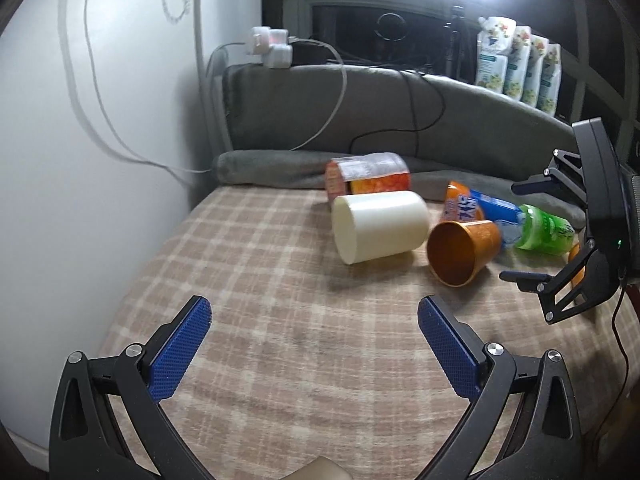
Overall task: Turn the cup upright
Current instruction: 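Reach the right gripper to the large gold-patterned cup and grasp its body, then lift the cup with the right gripper and rotate it rim-up, then pass the upright cup into the left gripper and close it on the cup, then lower the cup upright onto the bed with the left gripper, then open the left gripper and pull it back from the cup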
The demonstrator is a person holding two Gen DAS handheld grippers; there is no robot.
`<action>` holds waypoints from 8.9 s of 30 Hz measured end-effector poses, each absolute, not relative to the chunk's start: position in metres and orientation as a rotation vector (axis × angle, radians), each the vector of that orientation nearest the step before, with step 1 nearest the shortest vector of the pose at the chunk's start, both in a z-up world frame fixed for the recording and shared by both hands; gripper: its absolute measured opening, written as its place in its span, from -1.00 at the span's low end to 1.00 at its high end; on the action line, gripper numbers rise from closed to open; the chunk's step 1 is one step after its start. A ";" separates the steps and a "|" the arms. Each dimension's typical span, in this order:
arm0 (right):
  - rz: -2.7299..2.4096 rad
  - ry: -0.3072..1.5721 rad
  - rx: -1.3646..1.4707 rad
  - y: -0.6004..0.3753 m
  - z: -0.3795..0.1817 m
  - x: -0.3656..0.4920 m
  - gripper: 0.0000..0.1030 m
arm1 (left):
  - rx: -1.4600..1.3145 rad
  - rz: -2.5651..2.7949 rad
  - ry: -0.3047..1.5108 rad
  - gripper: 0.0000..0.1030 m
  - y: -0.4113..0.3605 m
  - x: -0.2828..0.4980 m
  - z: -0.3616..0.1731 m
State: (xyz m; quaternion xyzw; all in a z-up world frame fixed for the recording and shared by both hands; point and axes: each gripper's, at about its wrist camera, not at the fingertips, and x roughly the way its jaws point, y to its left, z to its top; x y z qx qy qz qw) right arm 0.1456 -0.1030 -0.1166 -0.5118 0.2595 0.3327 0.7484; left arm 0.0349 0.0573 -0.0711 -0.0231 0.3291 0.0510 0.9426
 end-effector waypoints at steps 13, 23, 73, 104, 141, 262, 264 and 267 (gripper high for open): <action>0.865 0.566 -1.291 -0.061 -0.142 0.180 0.79 | -0.085 0.158 0.701 0.99 0.080 0.049 -0.080; 0.874 0.623 -1.313 -0.045 -0.165 0.205 0.38 | -0.094 0.171 0.709 0.99 0.085 0.056 -0.083; 0.634 1.163 0.264 -0.168 -0.128 0.179 0.68 | -0.312 -0.196 0.890 0.99 0.033 0.062 -0.084; 0.246 0.805 0.232 -0.283 -0.101 0.066 0.68 | -0.577 -0.293 1.120 0.72 -0.020 0.146 -0.126; 0.177 0.805 0.253 -0.299 -0.104 0.068 0.68 | -0.372 -0.324 1.014 0.28 -0.055 0.142 -0.103; 0.075 0.477 0.055 -0.249 -0.043 0.018 0.83 | -0.043 -0.142 0.356 0.62 -0.015 -0.026 -0.005; 0.055 0.448 0.044 -0.248 -0.040 0.017 0.93 | -0.046 -0.124 0.336 0.62 -0.014 -0.026 -0.001; 0.024 0.400 0.029 -0.247 -0.036 0.014 1.00 | -0.045 -0.099 0.303 0.62 -0.013 -0.029 0.003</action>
